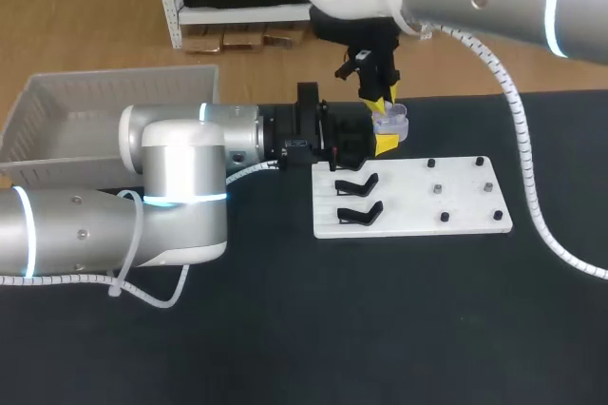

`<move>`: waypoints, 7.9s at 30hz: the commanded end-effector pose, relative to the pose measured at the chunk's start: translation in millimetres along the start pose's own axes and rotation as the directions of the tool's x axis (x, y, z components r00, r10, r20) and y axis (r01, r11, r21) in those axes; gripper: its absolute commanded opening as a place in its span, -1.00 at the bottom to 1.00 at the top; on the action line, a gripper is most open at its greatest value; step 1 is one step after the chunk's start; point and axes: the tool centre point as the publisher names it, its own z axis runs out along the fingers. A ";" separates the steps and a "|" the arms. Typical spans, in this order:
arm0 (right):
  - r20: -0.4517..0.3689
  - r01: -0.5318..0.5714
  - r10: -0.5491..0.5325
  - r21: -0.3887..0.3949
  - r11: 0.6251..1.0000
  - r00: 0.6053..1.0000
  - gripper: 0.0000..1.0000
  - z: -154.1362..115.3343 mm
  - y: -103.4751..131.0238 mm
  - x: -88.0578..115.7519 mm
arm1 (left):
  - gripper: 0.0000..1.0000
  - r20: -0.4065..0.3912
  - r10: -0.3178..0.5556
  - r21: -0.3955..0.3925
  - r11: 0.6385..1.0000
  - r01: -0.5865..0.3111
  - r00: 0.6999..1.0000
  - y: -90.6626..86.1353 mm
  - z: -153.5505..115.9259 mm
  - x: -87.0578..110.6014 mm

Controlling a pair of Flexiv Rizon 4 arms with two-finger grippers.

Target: Pick up each earbud case from the left stands, insert the matching earbuds, close the lid, and place the case in the box.

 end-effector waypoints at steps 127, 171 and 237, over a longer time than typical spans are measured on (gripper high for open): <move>-0.157 0.368 -0.356 0.048 0.929 0.921 -0.74 23.7 -9.1 -14.7 | -1.00 0.003 0.002 -0.002 1.000 -0.002 1.000 -0.1 0.0 0.7; 0.248 -0.478 0.485 -0.092 0.873 0.838 -0.65 -0.7 -78.7 -35.0 | -1.00 0.003 0.002 -0.002 1.000 -0.002 1.000 -0.1 0.0 0.7; 0.335 -0.651 0.732 -0.334 0.681 0.593 1.00 24.5 -71.2 21.6 | -1.00 -0.143 0.079 -0.386 0.913 -0.130 0.986 79.5 -347.5 -16.3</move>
